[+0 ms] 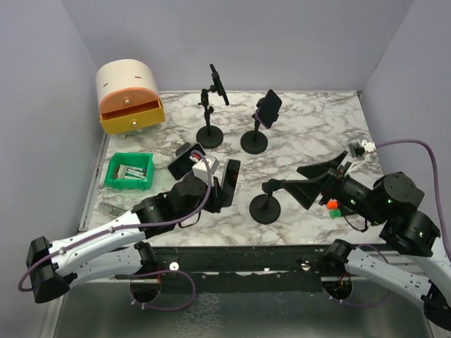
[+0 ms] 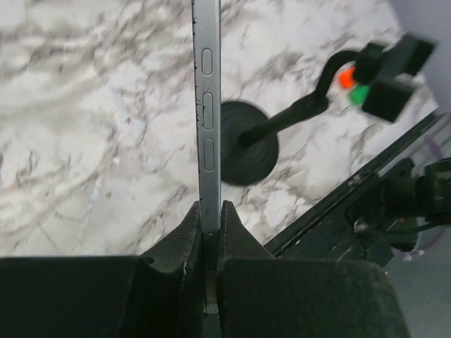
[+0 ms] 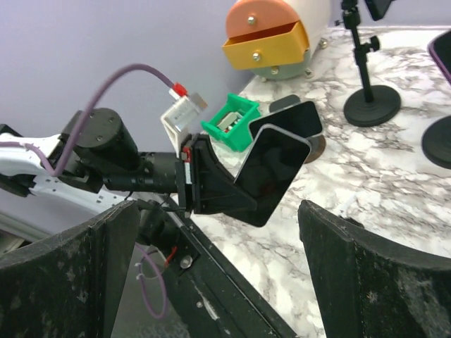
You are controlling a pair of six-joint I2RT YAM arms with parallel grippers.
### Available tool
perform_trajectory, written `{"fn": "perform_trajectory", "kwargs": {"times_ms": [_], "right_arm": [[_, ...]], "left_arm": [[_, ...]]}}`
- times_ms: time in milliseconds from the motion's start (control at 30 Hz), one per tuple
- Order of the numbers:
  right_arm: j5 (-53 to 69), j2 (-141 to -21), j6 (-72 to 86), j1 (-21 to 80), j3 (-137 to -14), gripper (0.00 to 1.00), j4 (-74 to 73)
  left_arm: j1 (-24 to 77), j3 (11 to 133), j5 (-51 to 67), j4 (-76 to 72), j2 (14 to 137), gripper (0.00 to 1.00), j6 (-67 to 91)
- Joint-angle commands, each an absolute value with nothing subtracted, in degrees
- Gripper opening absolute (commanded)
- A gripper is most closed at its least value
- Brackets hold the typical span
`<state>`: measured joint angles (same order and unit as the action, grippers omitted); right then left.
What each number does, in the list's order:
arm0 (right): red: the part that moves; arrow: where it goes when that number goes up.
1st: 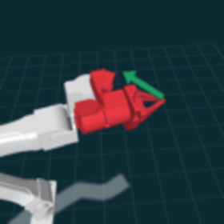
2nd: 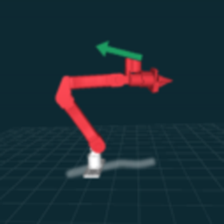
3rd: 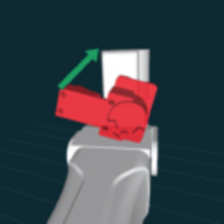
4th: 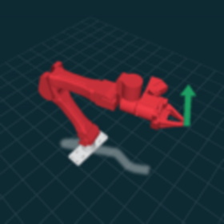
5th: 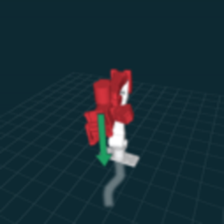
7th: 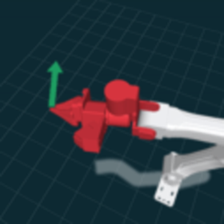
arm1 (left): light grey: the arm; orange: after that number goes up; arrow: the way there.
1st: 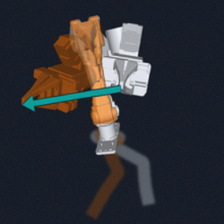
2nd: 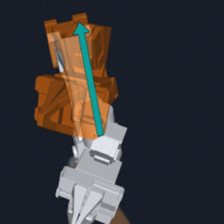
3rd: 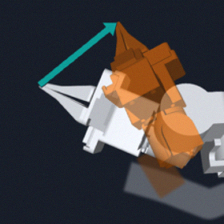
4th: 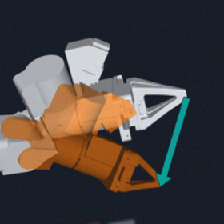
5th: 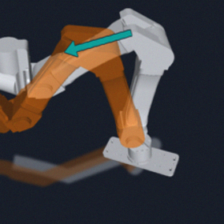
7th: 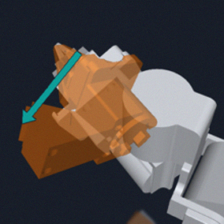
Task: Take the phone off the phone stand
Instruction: Place the phone at the center of the board.
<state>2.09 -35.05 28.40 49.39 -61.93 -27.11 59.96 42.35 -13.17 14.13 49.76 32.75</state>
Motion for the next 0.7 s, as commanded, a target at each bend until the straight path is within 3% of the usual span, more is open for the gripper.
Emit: {"fn": "perform_trajectory", "kwargs": {"times_ms": [0, 367, 667], "right_arm": [[-2.7, -29.7, 26.9, 49.5, -56.0, 0.99, -28.2], [-3.3, -29.7, 27.8, 49.5, -55.3, 0.98, -30.6], [-2.6, -27.5, 29.1, 49.5, -51.8, 0.98, -28.9]], "left_arm": [[59.9, 38.3, -13.1, 17.8, 51.8, 0.0, 42.9], [59.8, 28.5, -9.2, -1.4, 64.9, 0.0, 52.5], [57.6, 22.3, -6.6, -12.9, 67.1, 0.0, 60.5]]}}
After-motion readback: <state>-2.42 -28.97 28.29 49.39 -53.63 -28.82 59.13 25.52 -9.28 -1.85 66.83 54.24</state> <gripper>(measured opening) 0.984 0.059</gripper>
